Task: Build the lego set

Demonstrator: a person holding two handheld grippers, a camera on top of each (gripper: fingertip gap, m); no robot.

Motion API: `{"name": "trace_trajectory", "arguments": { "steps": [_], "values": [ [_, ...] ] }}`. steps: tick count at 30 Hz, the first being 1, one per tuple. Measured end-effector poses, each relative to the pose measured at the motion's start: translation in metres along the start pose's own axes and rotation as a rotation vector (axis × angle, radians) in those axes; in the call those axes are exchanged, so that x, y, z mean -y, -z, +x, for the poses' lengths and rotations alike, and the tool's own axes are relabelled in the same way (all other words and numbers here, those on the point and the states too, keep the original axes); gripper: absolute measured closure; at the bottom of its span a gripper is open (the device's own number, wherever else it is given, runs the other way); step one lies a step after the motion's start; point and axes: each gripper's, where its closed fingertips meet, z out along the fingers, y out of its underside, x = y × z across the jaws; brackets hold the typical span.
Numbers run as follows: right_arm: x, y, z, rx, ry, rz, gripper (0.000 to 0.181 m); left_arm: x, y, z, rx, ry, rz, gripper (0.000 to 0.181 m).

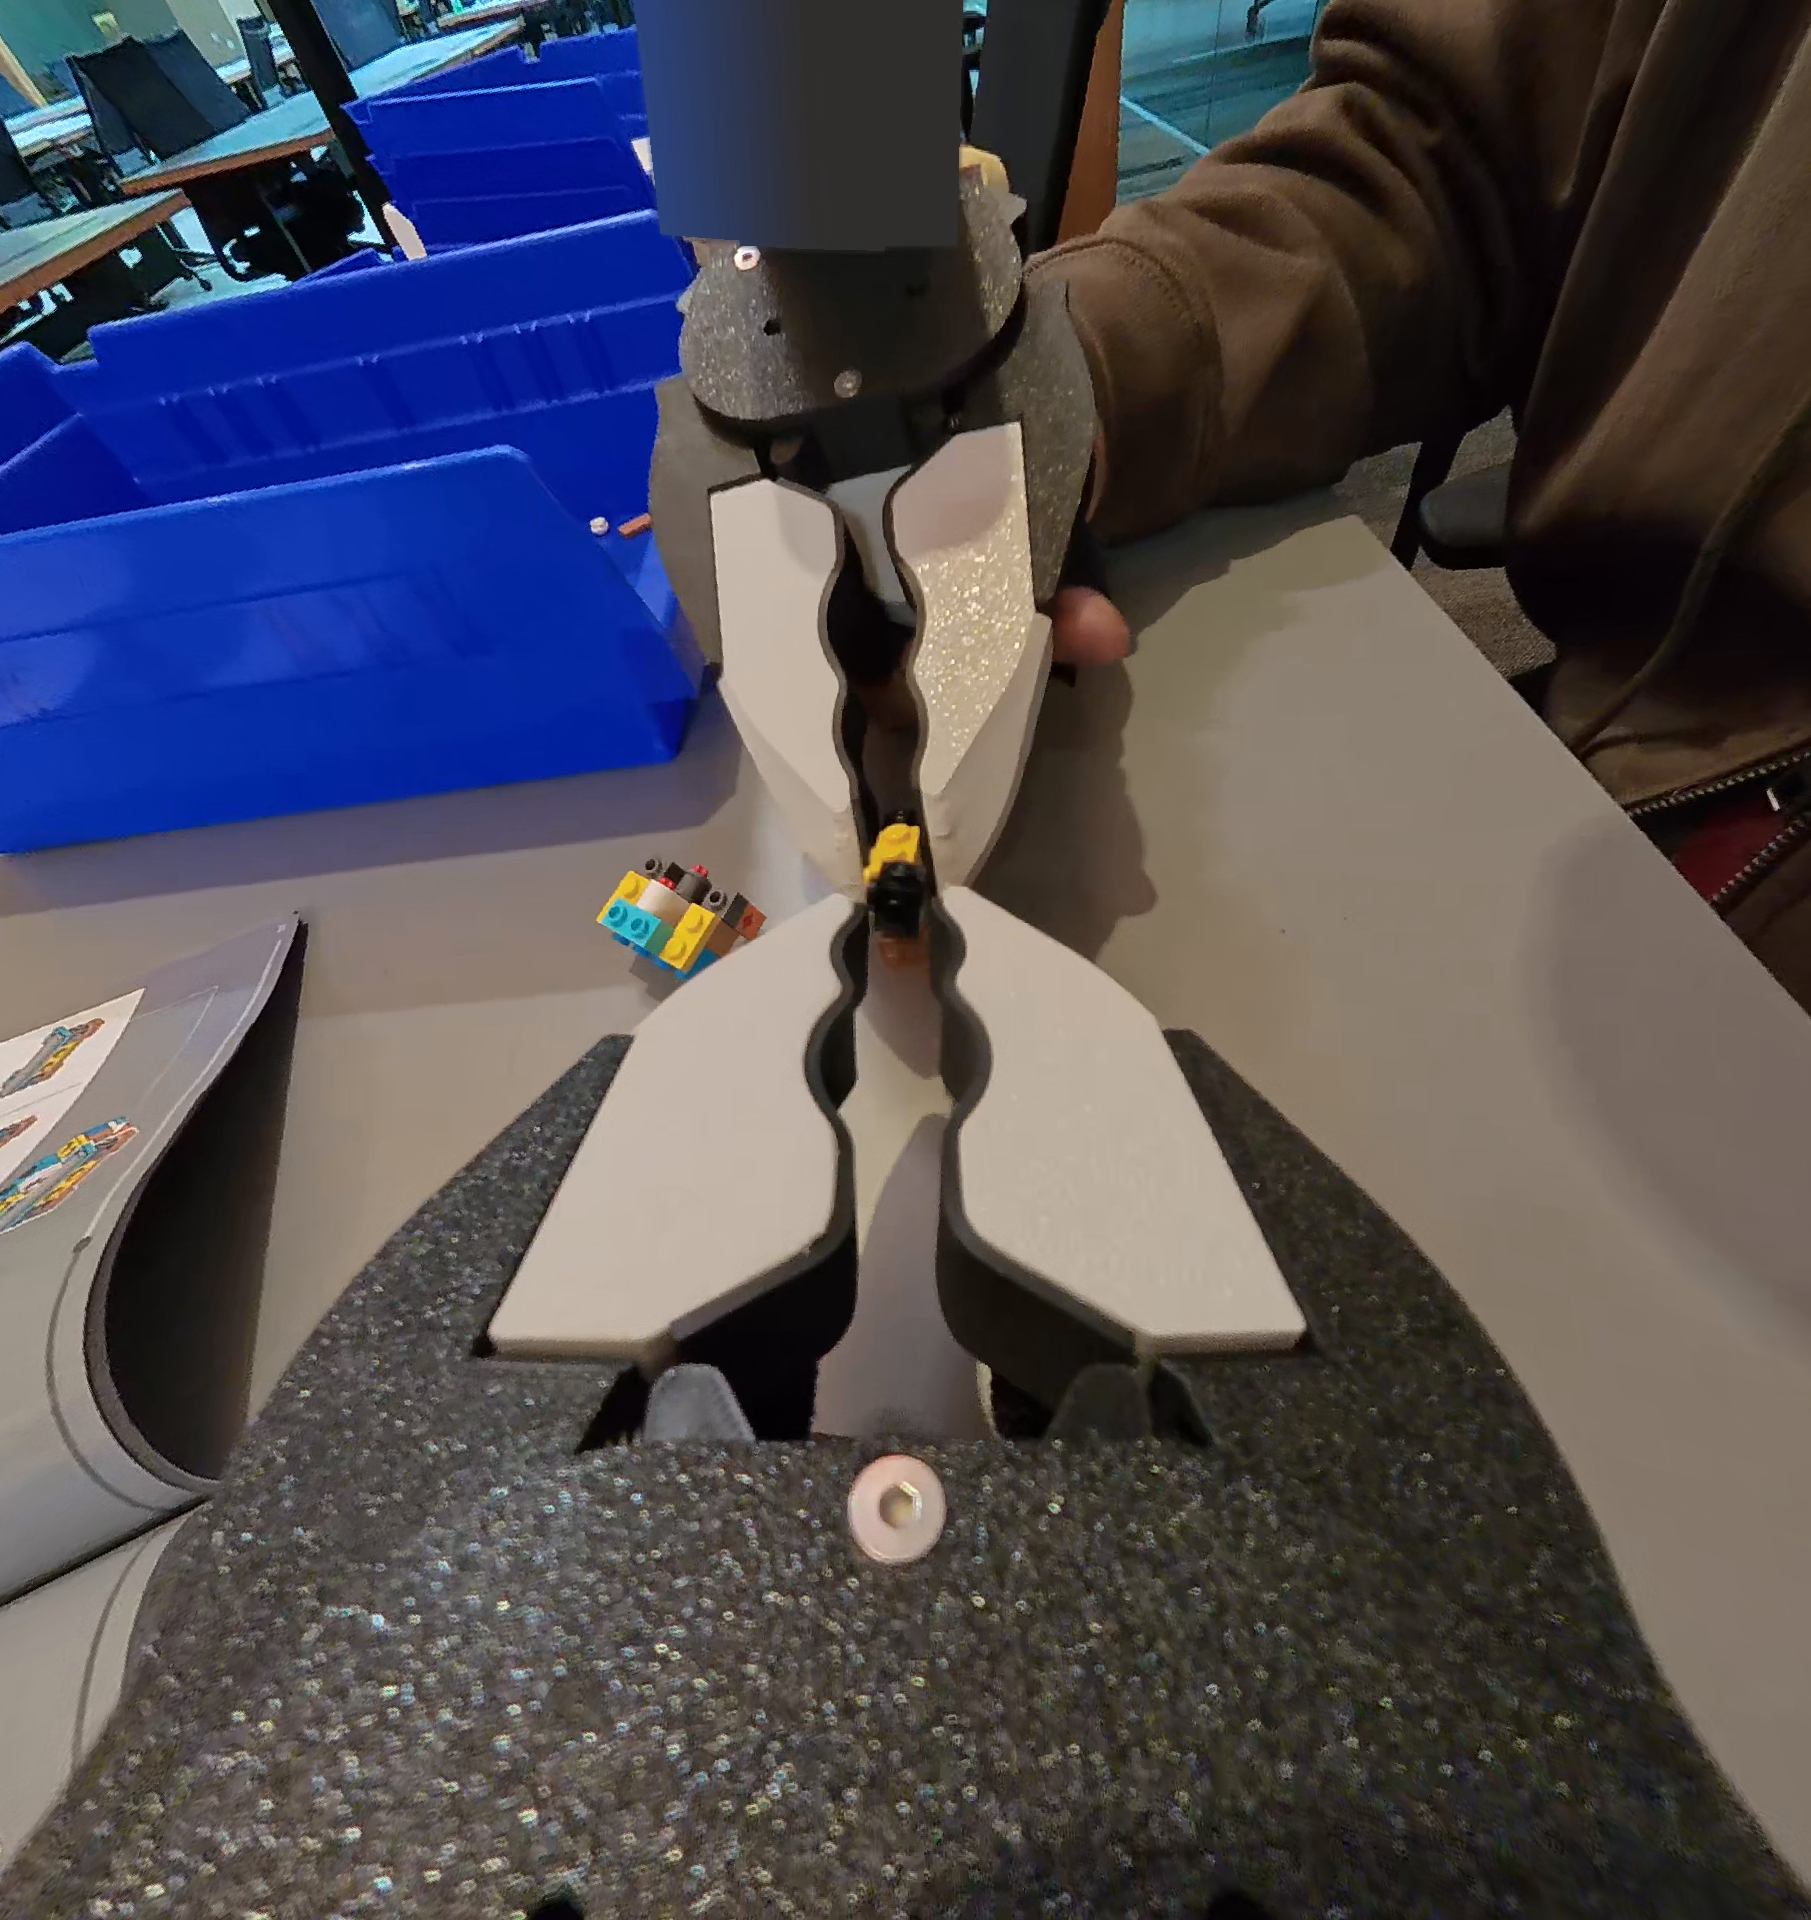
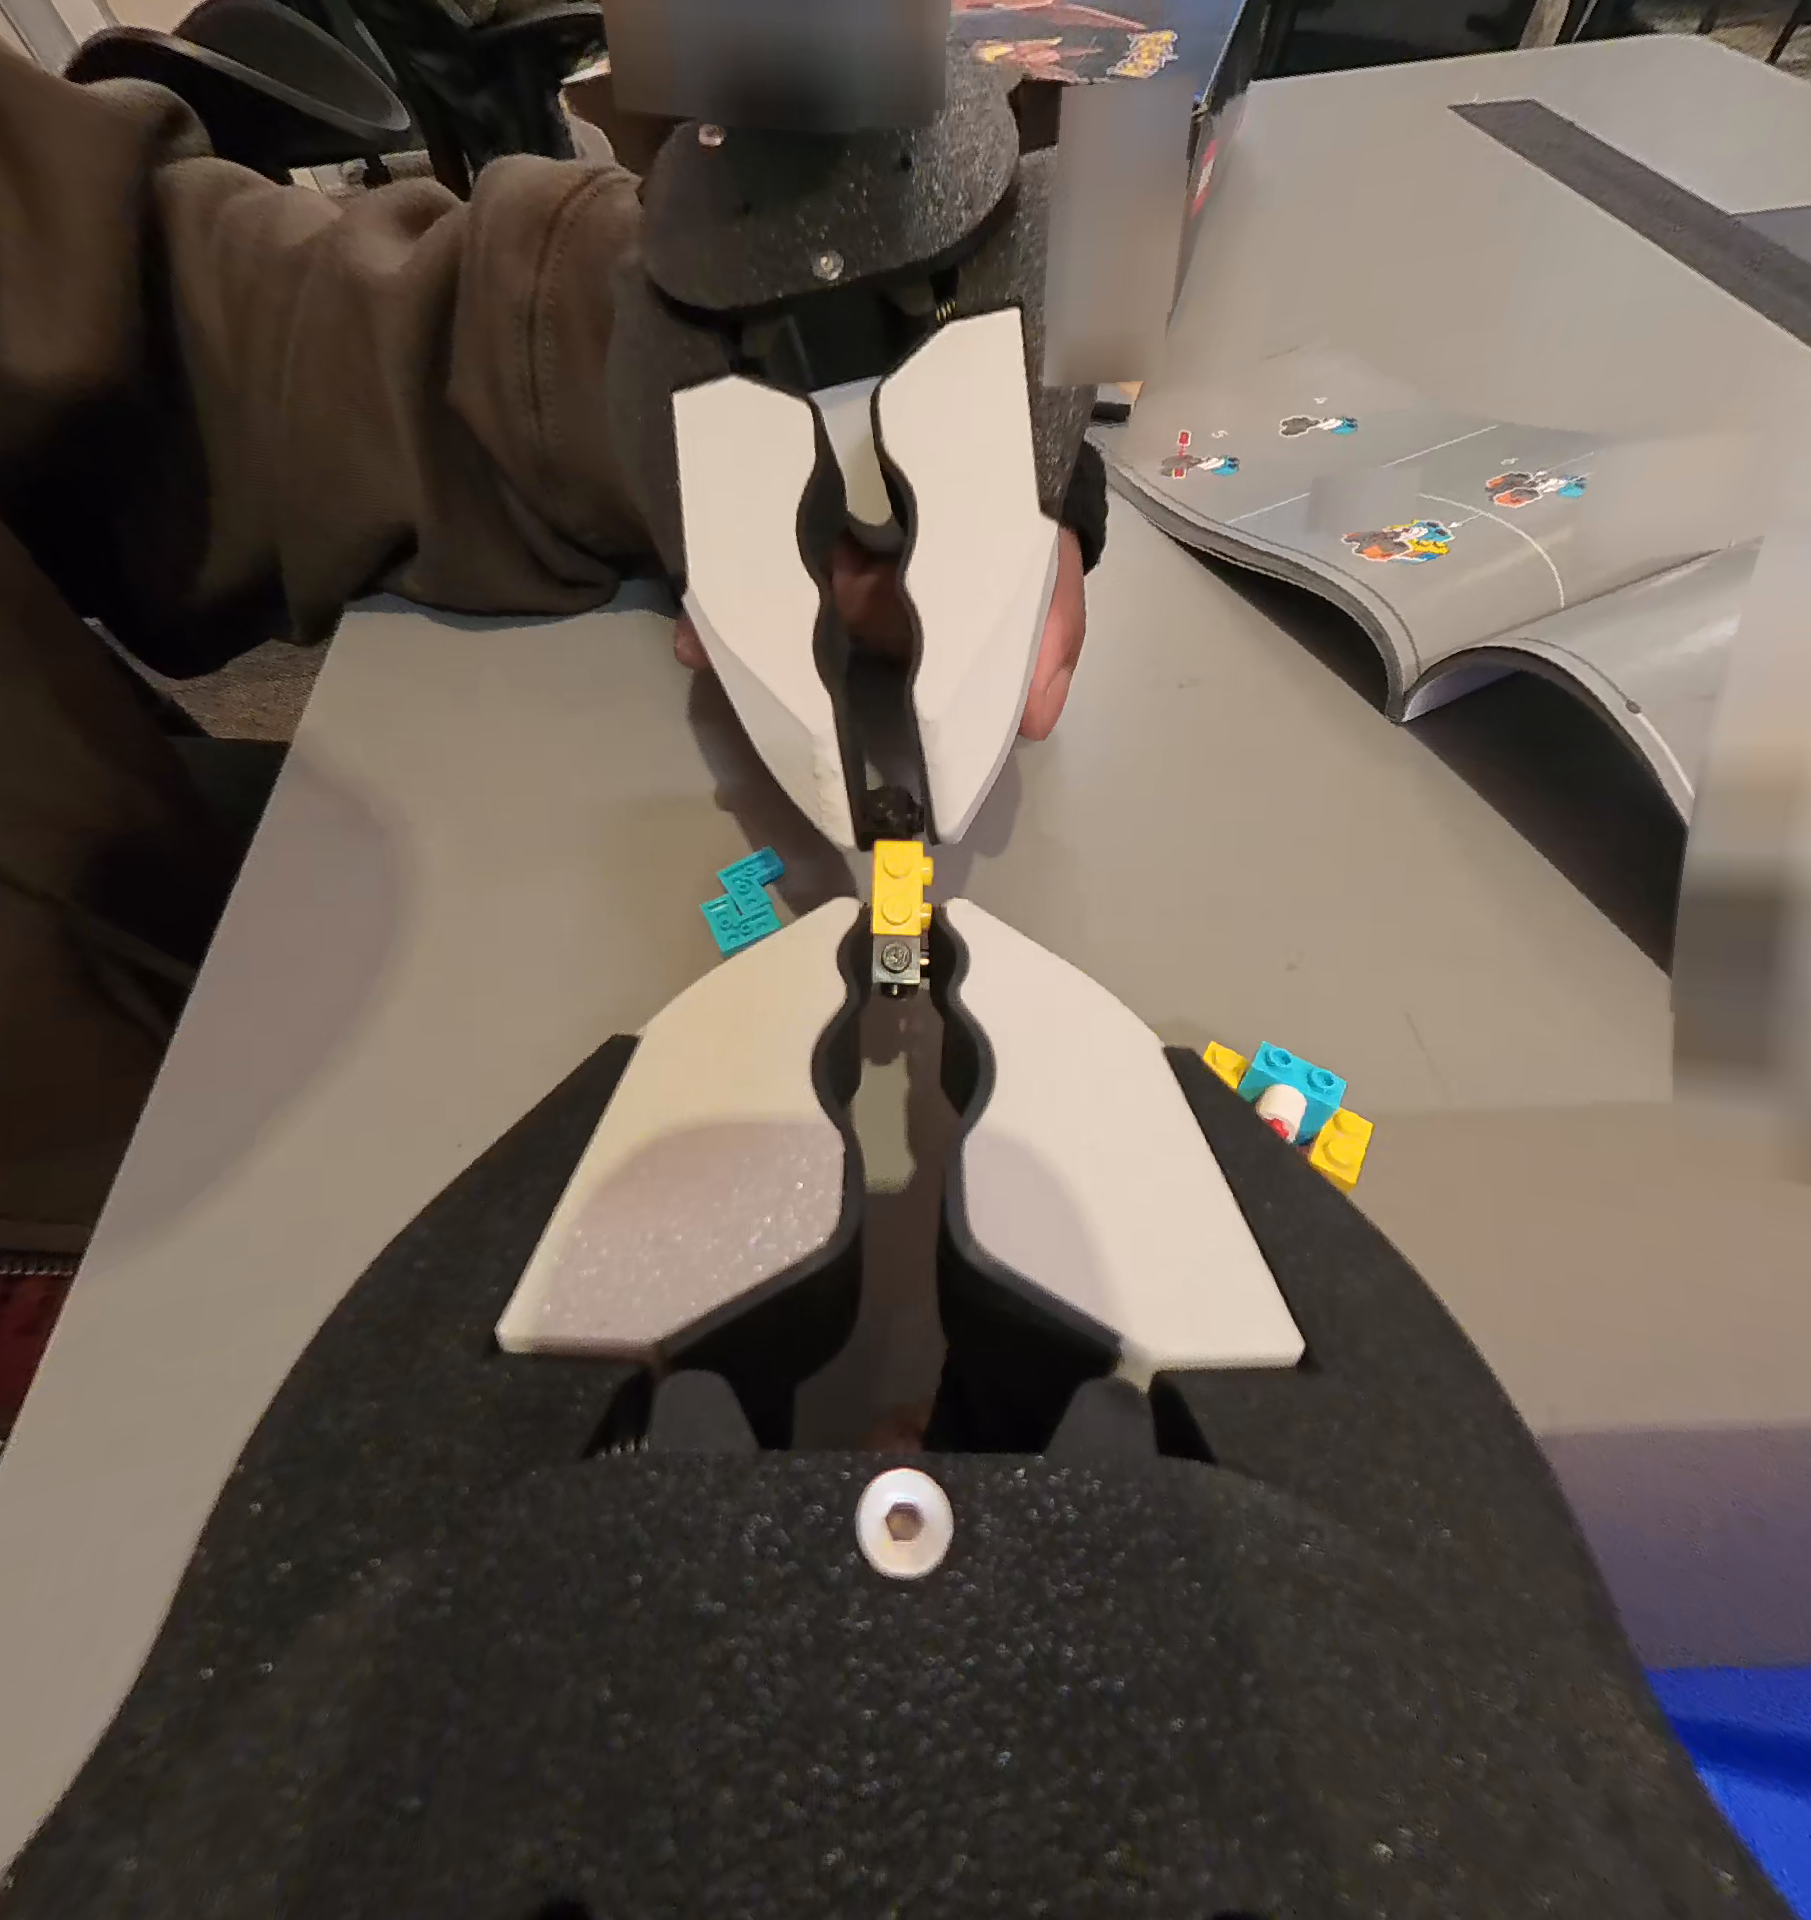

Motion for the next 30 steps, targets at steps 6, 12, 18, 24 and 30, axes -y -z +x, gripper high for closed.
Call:
{"name": "trace_trajectory", "arguments": {
  "steps": [6,12,18,24,30],
  "values": [
    [0.0001,-0.0001,-0.0004,0.002,0.000,0.001,0.171,0.0003,-0.0005,-0.0010,0.009,-0.004,-0.002,0.170],
    [-0.0003,-0.0003,-0.0008,0.002,0.004,-0.001,0.171,0.0000,-0.0010,-0.0005,0.005,-0.003,-0.007,0.170],
    [-0.0006,-0.0006,-0.0014,0.006,0.002,-0.003,0.171,-0.0011,-0.0021,-0.0002,0.004,0.002,-0.015,0.168],
    [-0.0003,-0.0001,-0.0020,0.019,-0.016,0.001,0.171,-0.0030,-0.0036,-0.0003,0.012,-0.014,-0.034,0.156],
    [0.0013,0.0035,-0.0024,0.057,-0.068,0.012,0.171,0.0034,0.0055,-0.0053,0.089,-0.179,-0.059,0.147]
  ]
}}
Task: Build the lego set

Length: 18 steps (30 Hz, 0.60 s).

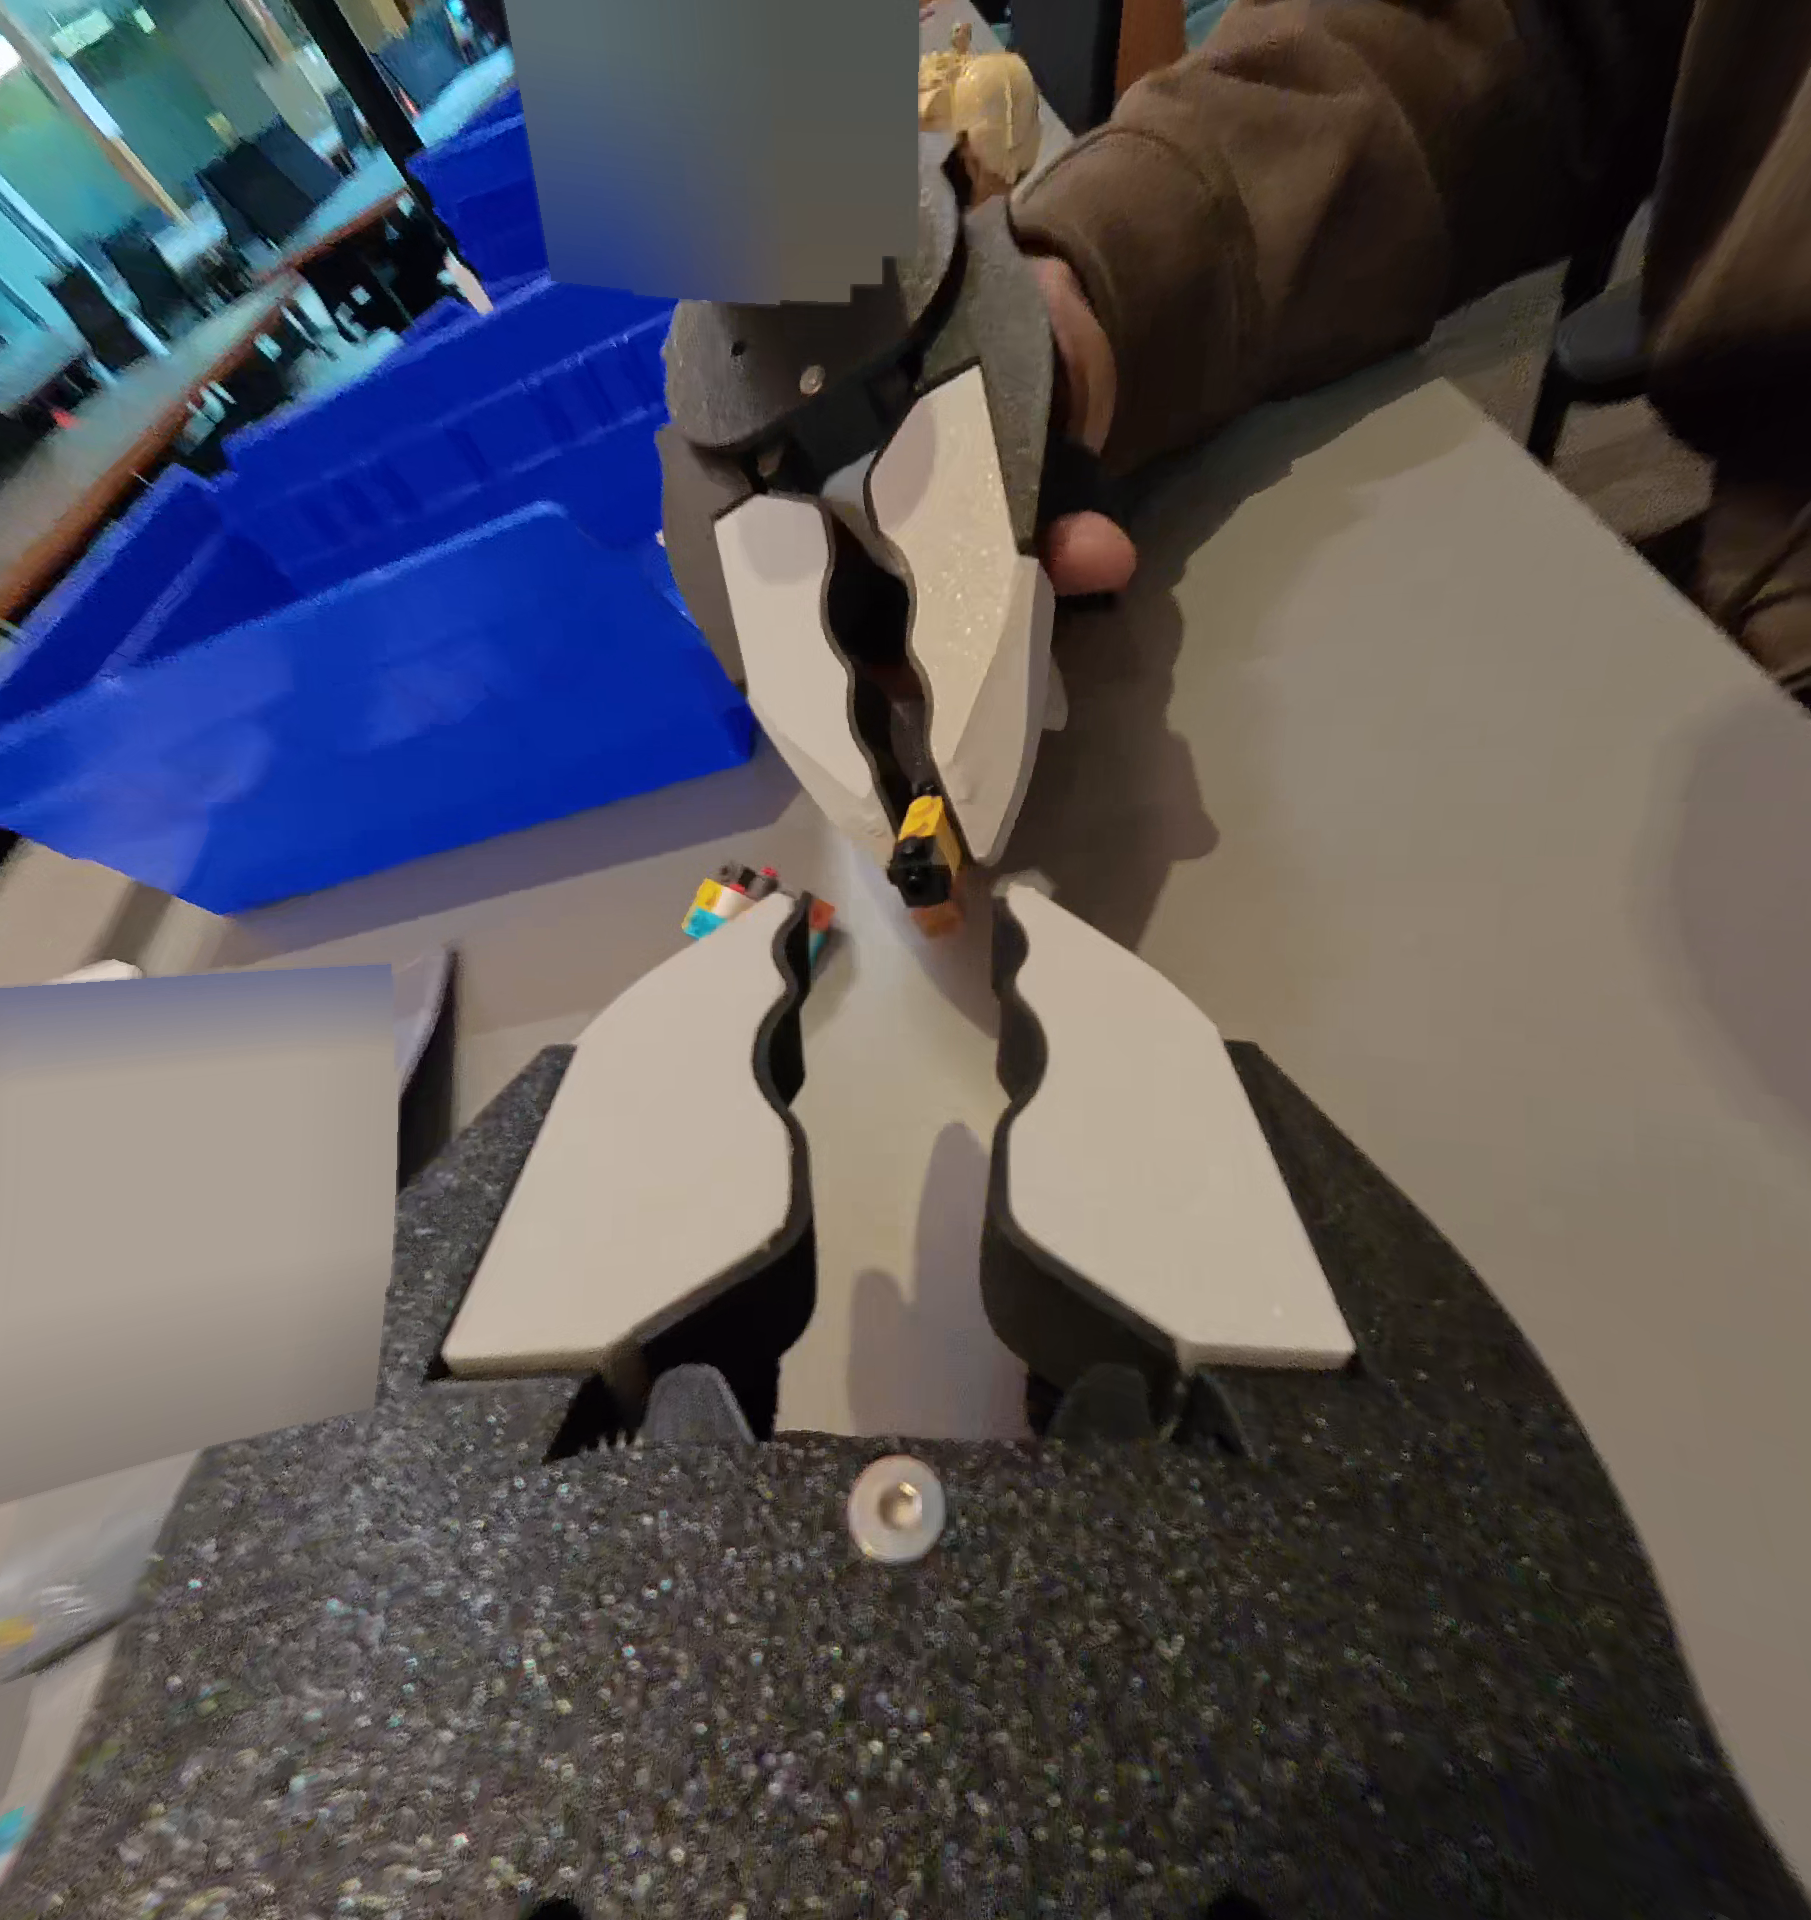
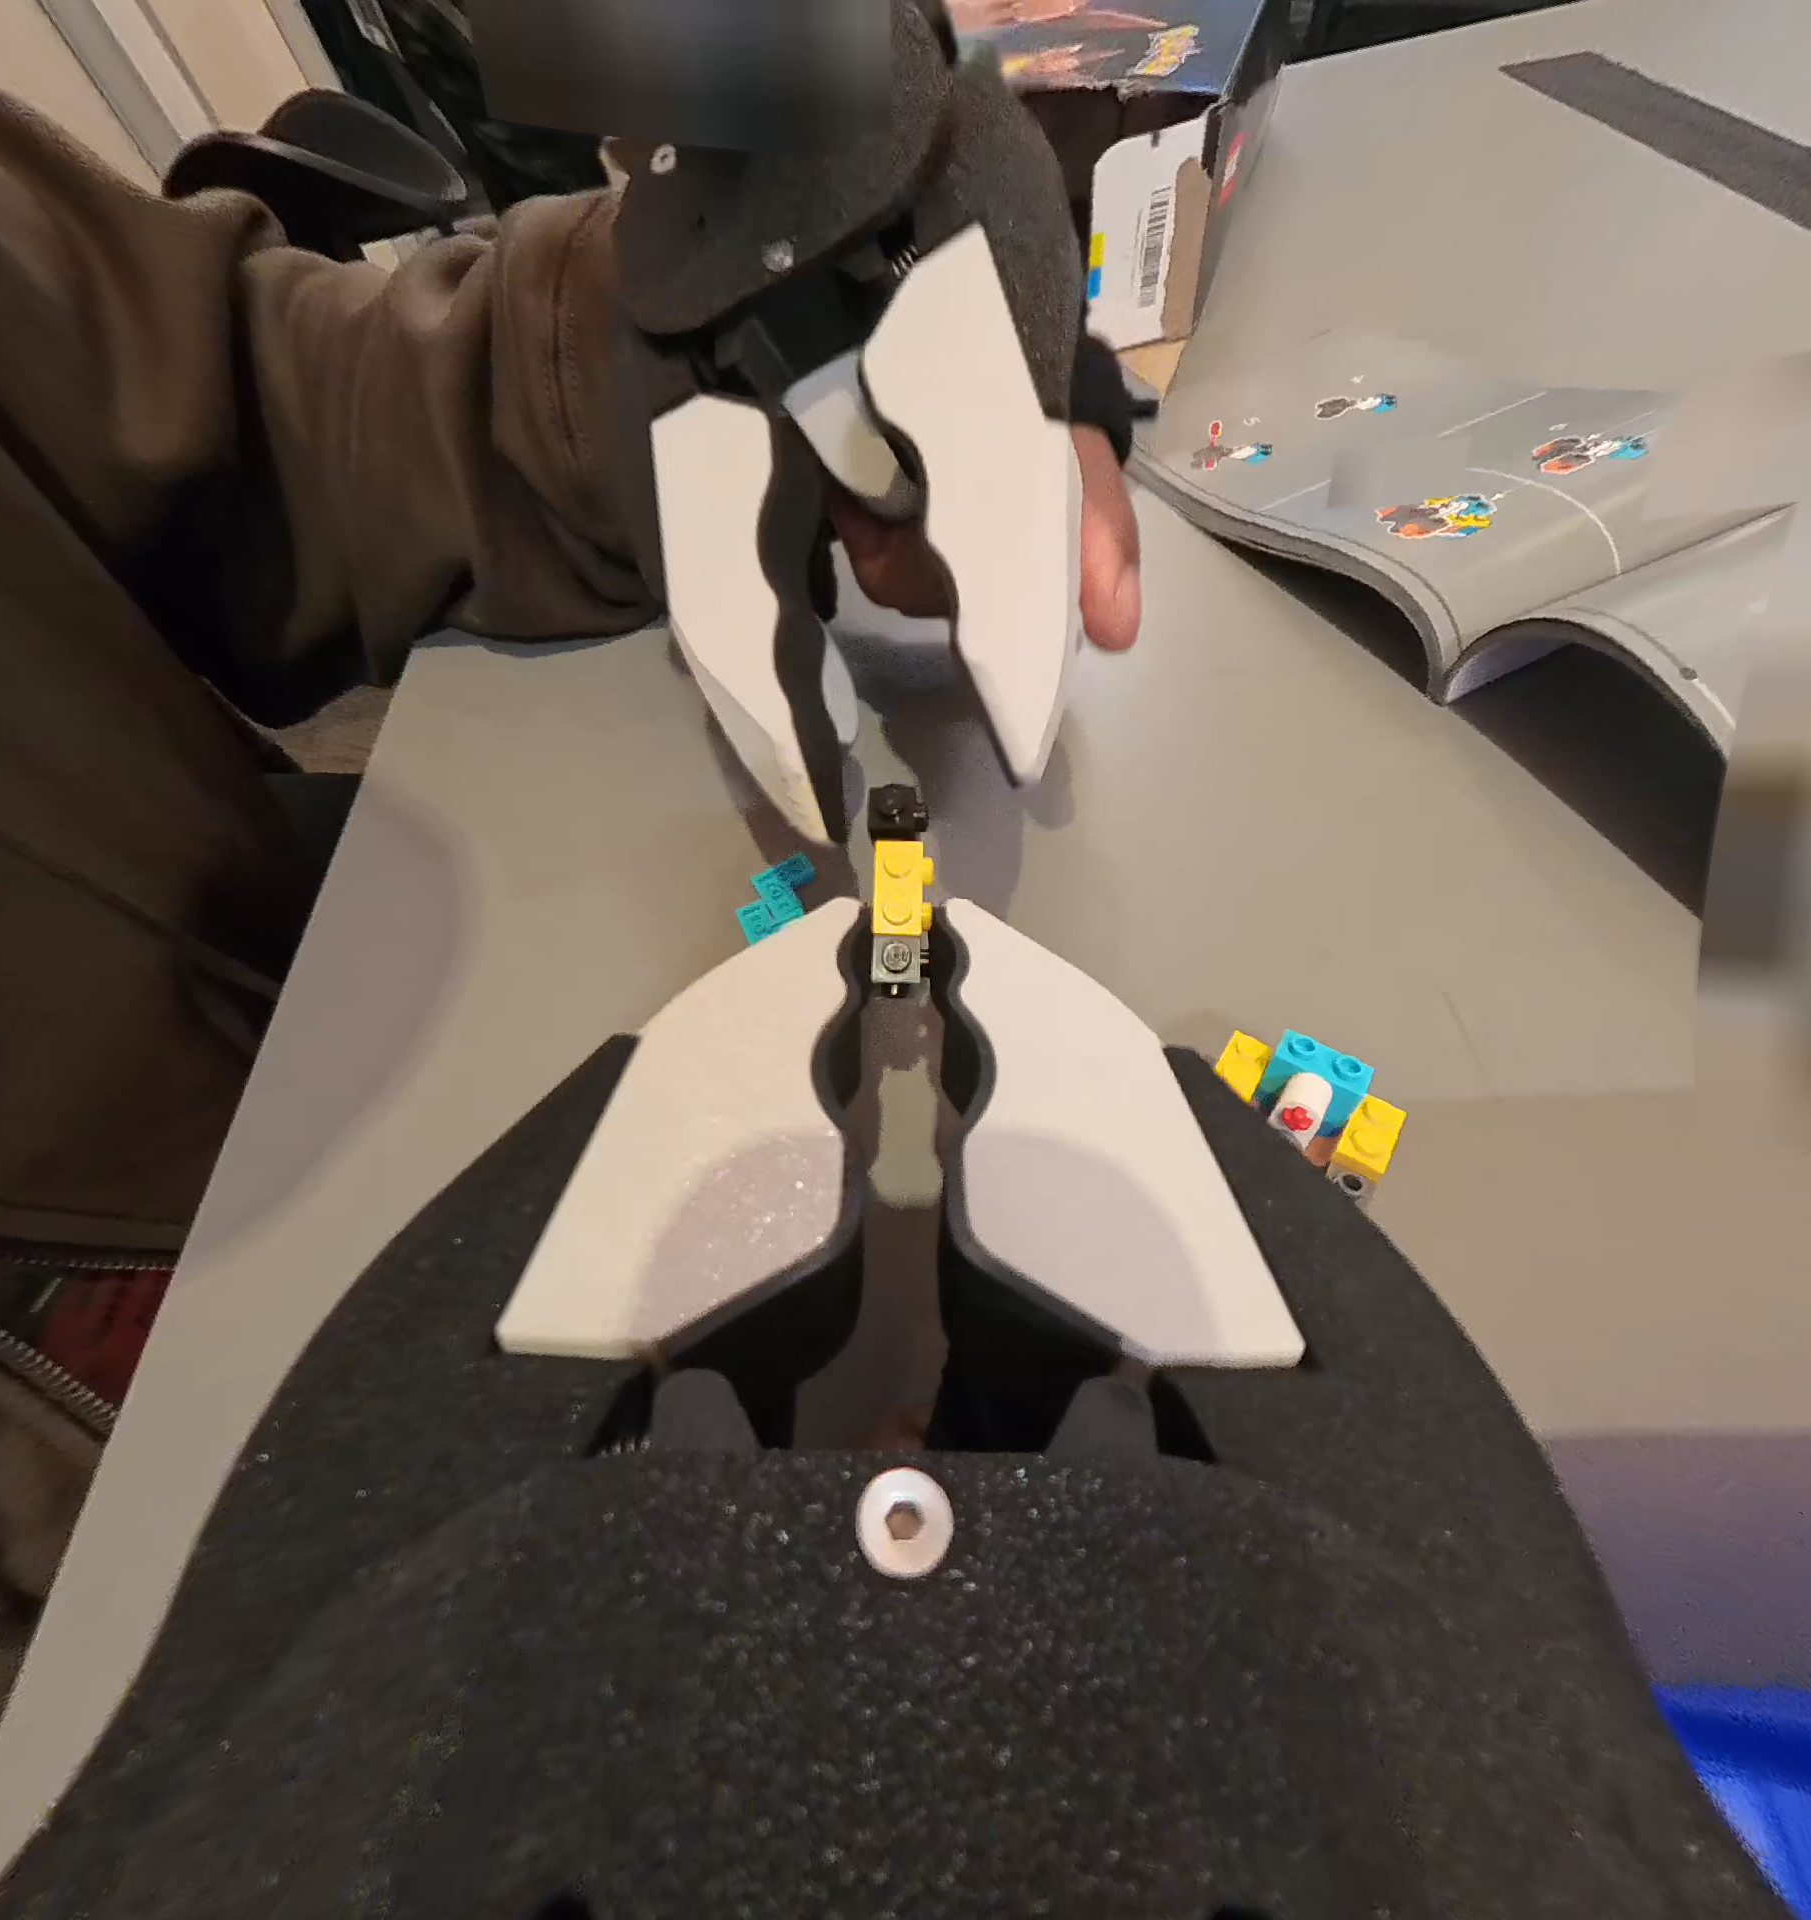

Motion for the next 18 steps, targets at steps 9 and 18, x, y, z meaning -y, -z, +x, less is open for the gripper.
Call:
{"name": "trace_trajectory", "arguments": {
  "steps": [9,18],
  "values": [
    [0.001,0.005,-0.001,0.047,-0.067,-0.003,0.171,0.010,0.019,-0.010,0.245,-0.539,-0.060,0.137],
    [0.001,0.005,-0.006,0.067,-0.061,-0.020,0.171,0.006,-0.002,0.003,0.228,-0.786,-0.167,0.138]
  ]
}}
